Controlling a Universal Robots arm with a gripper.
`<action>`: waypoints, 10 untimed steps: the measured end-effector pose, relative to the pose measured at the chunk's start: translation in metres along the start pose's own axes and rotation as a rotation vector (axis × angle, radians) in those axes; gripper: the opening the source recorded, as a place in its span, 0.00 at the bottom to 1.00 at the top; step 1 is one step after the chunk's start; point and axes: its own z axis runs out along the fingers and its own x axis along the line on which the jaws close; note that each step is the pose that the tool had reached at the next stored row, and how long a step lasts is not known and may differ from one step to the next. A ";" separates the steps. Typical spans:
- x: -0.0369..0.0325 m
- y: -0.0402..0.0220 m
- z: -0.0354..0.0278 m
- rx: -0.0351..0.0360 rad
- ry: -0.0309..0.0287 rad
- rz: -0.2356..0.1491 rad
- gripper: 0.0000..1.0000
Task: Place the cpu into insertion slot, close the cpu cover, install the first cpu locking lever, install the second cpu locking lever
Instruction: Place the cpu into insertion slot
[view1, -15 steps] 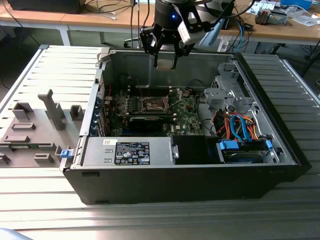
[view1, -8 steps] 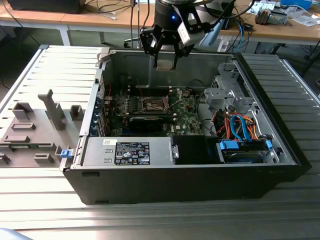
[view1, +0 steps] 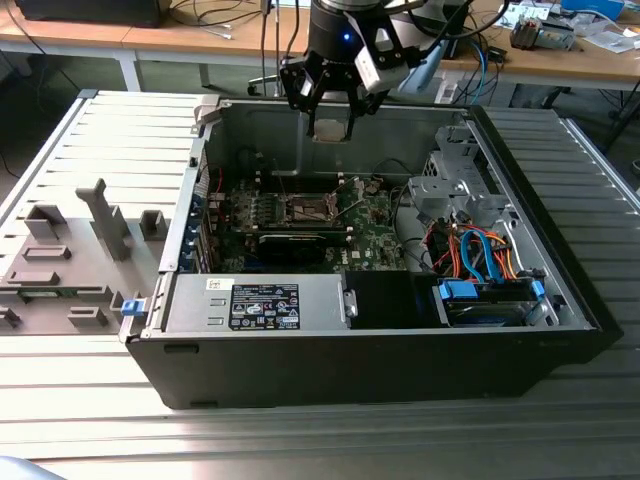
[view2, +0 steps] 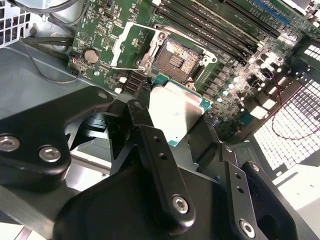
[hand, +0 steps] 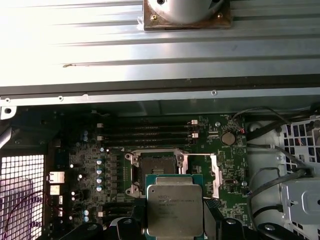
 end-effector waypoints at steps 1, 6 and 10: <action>0.0000 0.0000 0.0002 -0.0001 0.0000 0.000 0.54; -0.0001 -0.0002 0.0024 0.0001 0.0000 0.000 0.54; -0.0001 -0.0003 0.0038 0.0000 0.0000 0.000 0.54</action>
